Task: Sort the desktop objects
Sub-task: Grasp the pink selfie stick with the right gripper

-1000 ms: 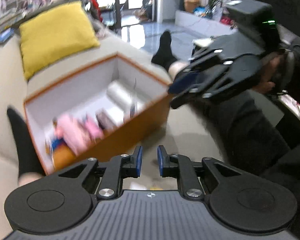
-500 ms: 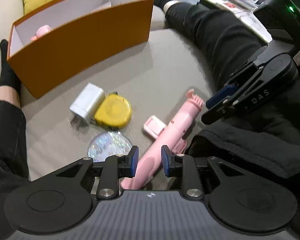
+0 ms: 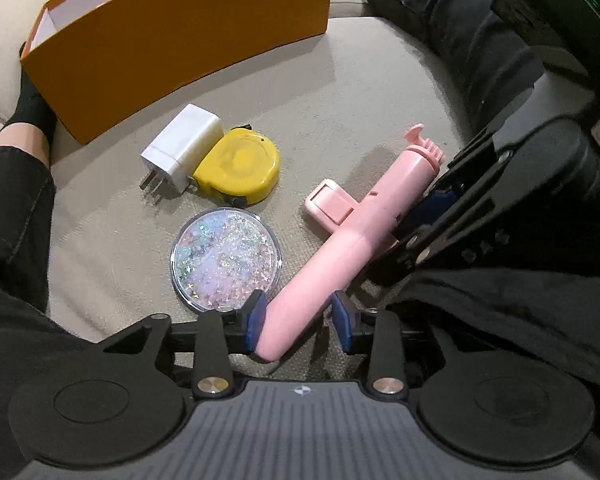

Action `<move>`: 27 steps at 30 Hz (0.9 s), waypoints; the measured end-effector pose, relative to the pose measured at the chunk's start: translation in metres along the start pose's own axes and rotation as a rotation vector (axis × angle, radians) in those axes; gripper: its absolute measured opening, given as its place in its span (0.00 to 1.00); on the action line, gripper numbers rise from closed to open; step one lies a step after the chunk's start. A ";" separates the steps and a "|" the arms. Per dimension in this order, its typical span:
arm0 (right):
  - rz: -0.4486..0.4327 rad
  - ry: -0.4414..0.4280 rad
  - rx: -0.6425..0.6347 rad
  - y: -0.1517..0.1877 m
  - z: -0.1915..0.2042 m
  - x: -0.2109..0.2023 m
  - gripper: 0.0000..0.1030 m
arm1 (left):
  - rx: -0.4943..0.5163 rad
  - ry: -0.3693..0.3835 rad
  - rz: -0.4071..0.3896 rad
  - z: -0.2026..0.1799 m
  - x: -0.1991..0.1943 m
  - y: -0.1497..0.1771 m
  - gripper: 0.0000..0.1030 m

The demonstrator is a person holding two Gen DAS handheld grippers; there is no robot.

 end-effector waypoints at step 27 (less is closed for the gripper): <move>-0.220 -0.053 0.350 -0.006 -0.059 -0.028 0.21 | -0.110 0.179 -0.072 0.001 0.005 -0.046 0.15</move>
Point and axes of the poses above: each gripper's, at about its wrist camera, not at the fingertips, and x roughly the way its jaws point, z to its left, y to its underside, the point moved 2 cm from there along x, roughly the way its jaws point, and after that the axes turned 7 degrees about -y, right-handed, at the moved point
